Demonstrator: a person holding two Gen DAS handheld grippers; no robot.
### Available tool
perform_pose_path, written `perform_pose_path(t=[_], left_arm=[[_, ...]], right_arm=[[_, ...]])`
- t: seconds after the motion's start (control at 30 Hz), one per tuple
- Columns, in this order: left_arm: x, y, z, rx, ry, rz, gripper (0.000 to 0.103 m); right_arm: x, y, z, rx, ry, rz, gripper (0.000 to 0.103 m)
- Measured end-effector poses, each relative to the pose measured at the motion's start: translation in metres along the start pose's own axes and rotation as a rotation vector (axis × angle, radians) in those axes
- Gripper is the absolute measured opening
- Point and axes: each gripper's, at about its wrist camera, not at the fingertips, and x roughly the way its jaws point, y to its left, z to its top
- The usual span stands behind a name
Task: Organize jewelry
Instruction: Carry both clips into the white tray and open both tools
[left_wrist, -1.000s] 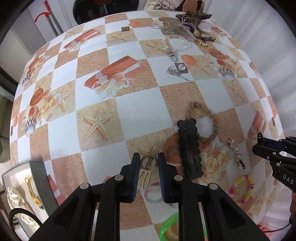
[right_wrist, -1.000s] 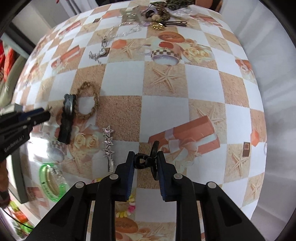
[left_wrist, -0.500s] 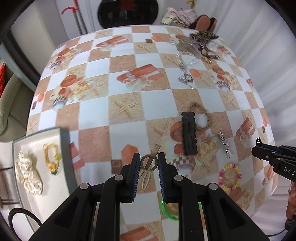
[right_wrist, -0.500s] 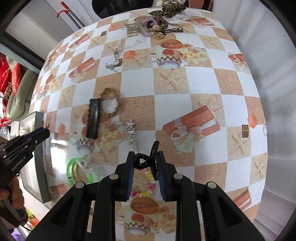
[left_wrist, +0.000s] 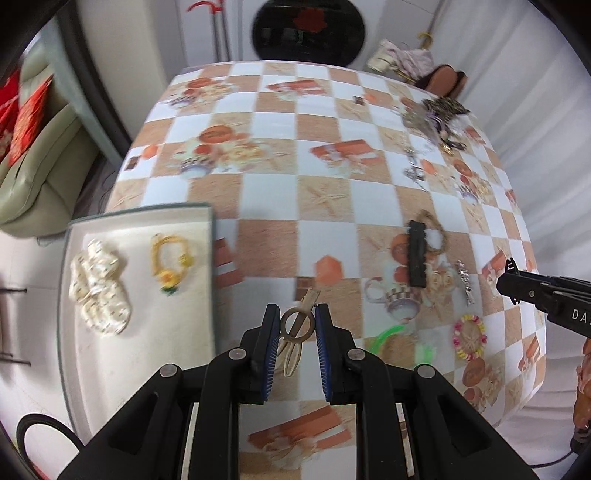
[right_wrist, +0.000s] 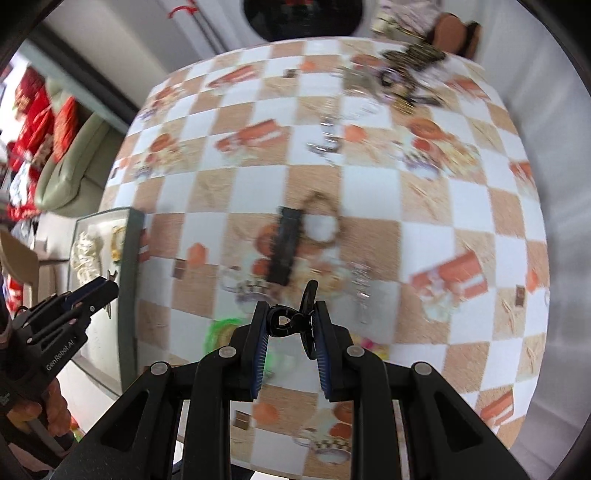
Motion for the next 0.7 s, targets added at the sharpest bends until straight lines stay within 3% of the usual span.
perform_pose_path(t=[0.3, 0.7], left_arm=[[-0.013, 0.063, -0.023, -0.134, -0.024, 0.046, 0.024], [-0.015, 0.137, -0.059, -0.298, -0.023, 0.113, 0.024]], right_arm=[[0.011, 0.081, 0.018, -0.176, 0.017, 0.035, 0.025], [0.027, 0.173, 0.019, -0.369, 0.06, 0.106, 0.025]])
